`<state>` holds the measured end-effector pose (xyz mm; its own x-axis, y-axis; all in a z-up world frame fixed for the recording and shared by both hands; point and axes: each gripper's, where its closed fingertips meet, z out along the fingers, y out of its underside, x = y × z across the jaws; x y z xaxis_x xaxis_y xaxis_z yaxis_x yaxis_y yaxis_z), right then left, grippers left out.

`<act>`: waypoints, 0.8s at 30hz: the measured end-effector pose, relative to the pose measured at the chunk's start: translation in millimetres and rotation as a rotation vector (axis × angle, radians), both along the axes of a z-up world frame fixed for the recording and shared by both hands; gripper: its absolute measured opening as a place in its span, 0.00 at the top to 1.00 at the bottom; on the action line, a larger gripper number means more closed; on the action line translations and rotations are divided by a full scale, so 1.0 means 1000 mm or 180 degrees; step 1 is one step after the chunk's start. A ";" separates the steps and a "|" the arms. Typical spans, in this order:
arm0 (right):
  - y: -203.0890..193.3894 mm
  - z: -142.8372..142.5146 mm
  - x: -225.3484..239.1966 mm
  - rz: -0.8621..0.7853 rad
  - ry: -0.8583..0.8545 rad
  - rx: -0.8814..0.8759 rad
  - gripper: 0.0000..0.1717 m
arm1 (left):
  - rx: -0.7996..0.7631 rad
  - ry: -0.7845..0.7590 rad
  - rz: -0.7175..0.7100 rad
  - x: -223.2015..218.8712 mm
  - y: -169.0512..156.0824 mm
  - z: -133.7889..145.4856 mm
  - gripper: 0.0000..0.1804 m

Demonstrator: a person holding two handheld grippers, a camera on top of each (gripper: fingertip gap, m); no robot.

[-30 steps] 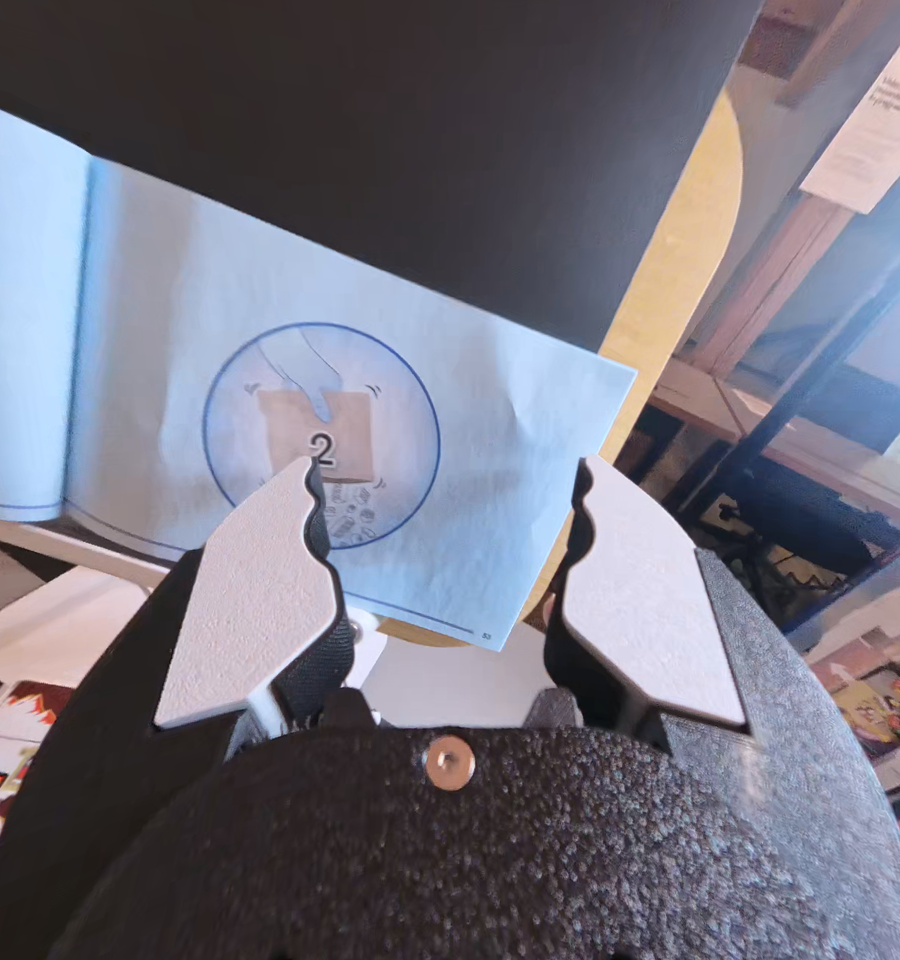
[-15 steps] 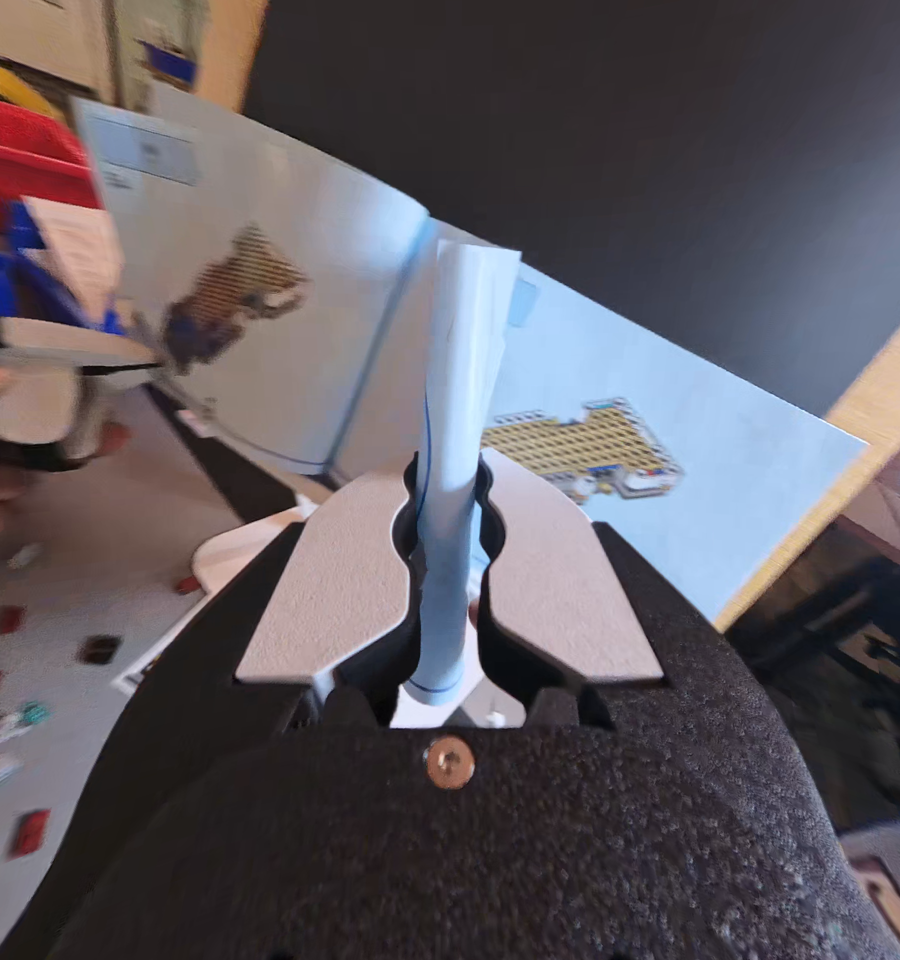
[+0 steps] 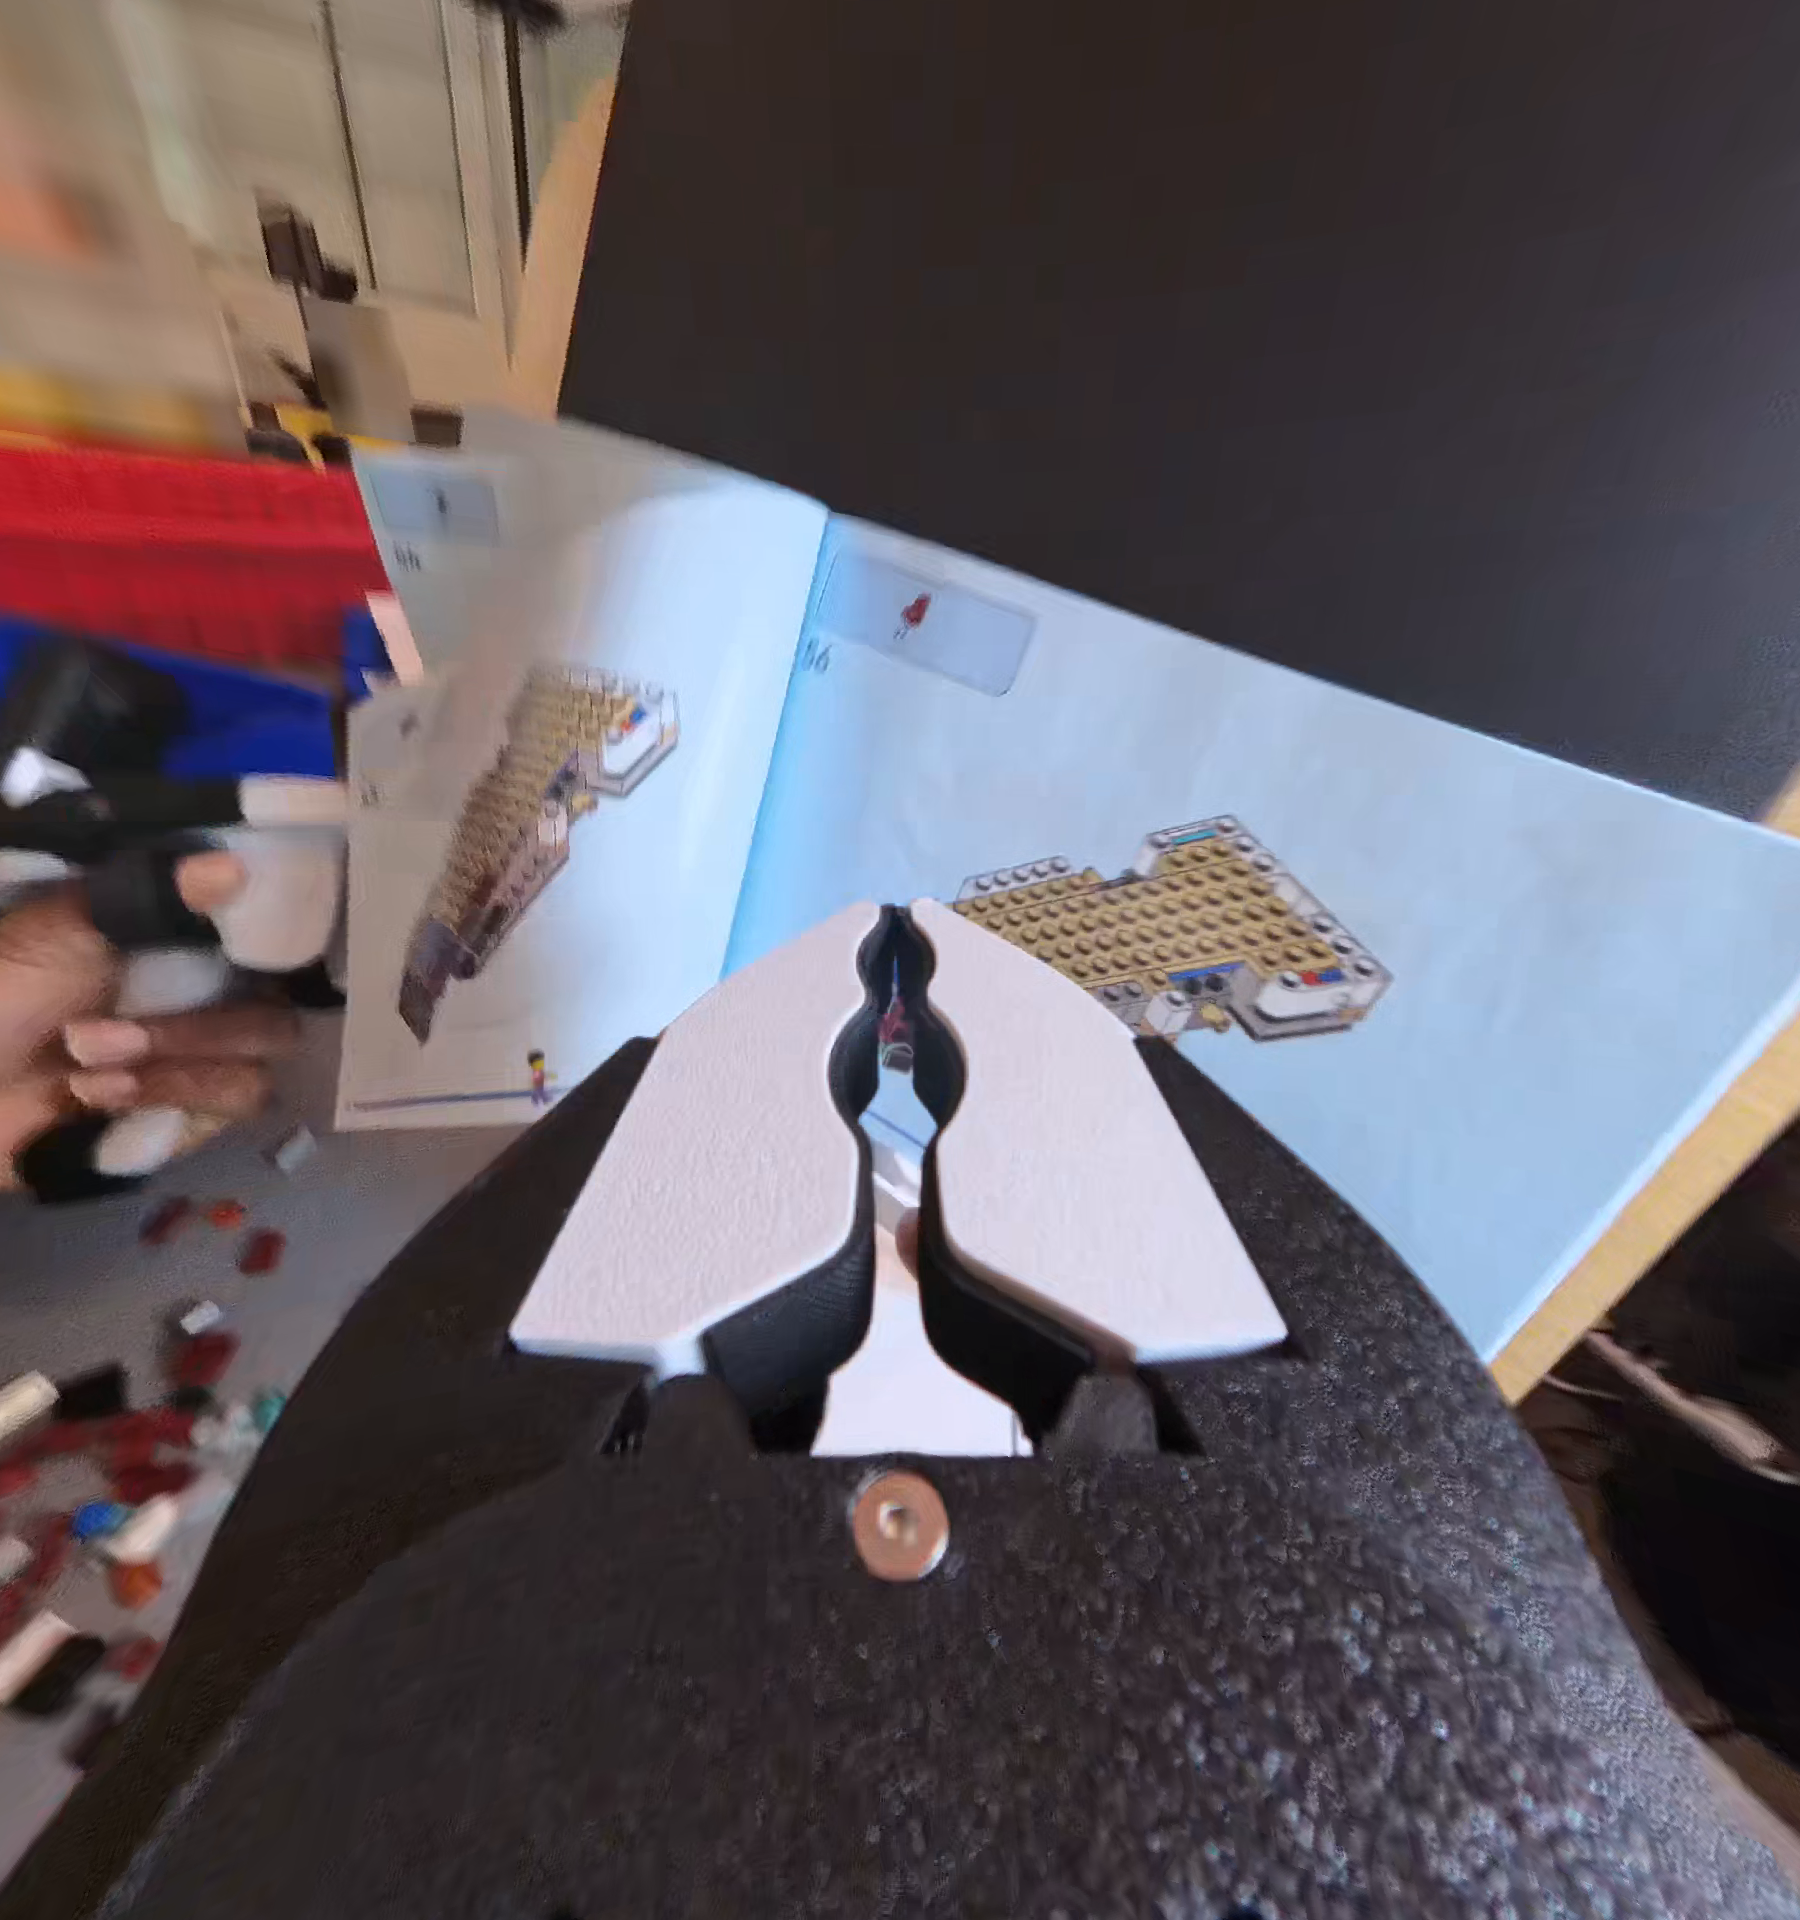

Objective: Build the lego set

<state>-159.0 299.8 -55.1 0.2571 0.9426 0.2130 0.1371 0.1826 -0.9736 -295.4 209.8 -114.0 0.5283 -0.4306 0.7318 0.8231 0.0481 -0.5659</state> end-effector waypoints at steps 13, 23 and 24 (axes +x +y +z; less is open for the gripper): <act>-0.057 -0.023 -0.098 0.0042 -0.0999 0.1241 1.00 | 0.0304 -0.0387 -0.0336 0.002 -0.004 -0.011 1.00; -0.057 -0.037 -0.116 -0.0761 -0.1060 0.1355 1.00 | 0.0335 -0.0573 -0.0292 0.005 -0.006 -0.016 1.00; -0.058 -0.039 -0.117 -0.0816 -0.1022 0.1361 1.00 | 0.0319 -0.0567 -0.0263 0.005 -0.007 -0.016 1.00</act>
